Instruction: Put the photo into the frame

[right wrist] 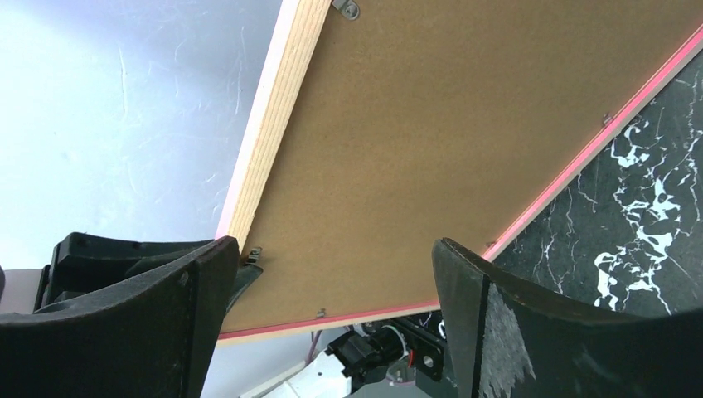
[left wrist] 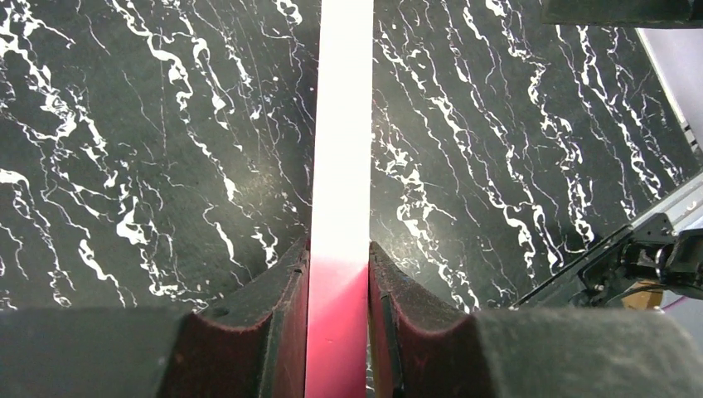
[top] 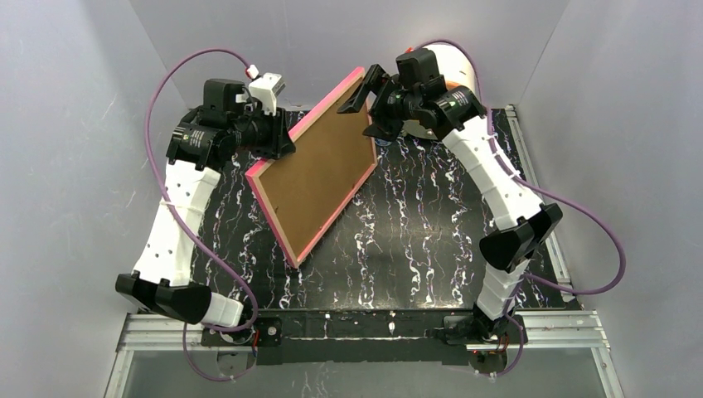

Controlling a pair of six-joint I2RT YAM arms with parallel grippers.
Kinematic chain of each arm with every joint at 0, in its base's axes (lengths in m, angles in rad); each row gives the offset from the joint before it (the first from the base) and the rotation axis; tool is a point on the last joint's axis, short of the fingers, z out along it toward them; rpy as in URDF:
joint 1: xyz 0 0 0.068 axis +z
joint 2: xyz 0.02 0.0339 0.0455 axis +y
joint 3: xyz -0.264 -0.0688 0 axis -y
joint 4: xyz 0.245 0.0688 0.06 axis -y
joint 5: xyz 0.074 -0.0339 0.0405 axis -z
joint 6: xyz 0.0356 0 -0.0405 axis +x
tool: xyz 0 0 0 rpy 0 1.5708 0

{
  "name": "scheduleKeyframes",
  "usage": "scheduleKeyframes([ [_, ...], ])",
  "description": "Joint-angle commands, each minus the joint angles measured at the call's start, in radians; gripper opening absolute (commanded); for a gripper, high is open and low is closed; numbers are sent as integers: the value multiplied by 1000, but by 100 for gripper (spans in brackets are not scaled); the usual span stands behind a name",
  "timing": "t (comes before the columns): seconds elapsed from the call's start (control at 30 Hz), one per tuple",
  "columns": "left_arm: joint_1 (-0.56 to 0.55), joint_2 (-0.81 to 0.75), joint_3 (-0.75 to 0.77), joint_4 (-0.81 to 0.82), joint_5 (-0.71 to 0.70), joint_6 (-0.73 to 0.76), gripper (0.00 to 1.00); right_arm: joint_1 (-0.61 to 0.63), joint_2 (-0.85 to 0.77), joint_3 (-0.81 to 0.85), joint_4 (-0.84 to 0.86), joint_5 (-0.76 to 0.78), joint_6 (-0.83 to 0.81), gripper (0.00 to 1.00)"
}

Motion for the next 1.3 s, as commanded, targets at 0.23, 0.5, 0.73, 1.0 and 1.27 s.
scheduleKeyframes([
  [0.23,-48,-165,-127,291,101,52,0,-28,88,131,-100,-57,63,96],
  [0.5,-150,-214,-200,349,31,72,0,-33,80,115,-117,-24,72,96],
  [0.73,-195,-223,-236,354,17,87,0,-33,62,94,-143,-9,68,94],
  [1.0,-214,-254,-282,371,80,91,0,-33,12,27,-232,4,48,87],
  [1.27,-216,-282,-337,397,134,77,0,-33,-16,-41,-218,8,55,81],
])
